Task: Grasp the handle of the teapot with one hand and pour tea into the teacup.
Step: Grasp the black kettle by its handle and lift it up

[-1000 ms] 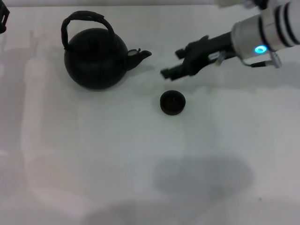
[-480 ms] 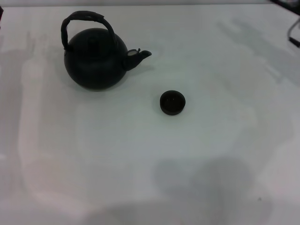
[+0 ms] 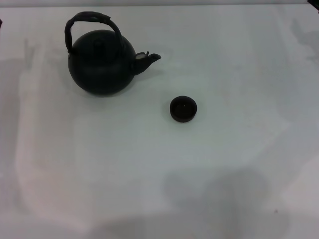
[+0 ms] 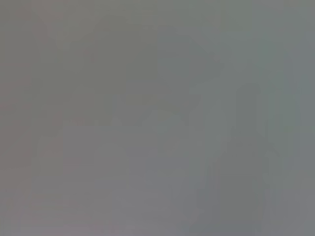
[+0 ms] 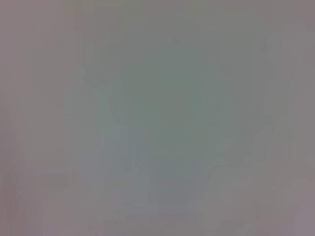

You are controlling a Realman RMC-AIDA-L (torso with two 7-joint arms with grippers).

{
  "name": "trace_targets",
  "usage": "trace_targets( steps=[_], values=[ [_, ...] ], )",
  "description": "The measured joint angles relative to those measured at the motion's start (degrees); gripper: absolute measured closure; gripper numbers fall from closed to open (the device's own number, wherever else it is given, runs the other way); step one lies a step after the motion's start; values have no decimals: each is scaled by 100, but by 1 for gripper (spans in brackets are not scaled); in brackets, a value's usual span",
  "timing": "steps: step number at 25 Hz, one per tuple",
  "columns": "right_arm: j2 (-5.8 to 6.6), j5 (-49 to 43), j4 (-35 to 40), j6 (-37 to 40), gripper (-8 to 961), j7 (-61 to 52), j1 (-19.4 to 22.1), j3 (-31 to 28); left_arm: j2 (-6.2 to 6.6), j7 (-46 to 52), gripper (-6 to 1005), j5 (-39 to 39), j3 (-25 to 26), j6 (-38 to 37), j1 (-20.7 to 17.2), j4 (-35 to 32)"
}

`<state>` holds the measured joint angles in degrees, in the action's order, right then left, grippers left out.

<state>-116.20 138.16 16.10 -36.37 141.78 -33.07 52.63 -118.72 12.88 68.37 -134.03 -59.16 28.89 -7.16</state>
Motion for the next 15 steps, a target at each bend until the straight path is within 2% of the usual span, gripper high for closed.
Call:
trace_targets(
  steps=[2,5,10,15],
  values=[
    [-1,624,-252,-14,124,774,-90,-3,-7,115,232,-132,0,-19,-93,-12],
    [6,836,-299,-22,124,903,-117,-48,-11,164,232,-175,-1,-72,-174,-47],
    [33,897,-322,-21,124,953,-238,-456,-17,186,232,-293,-11,-305,-423,-136],
    [53,908,-324,-9,124,981,-296,-608,4,388,233,-853,-18,-614,-659,-157]
  ],
)
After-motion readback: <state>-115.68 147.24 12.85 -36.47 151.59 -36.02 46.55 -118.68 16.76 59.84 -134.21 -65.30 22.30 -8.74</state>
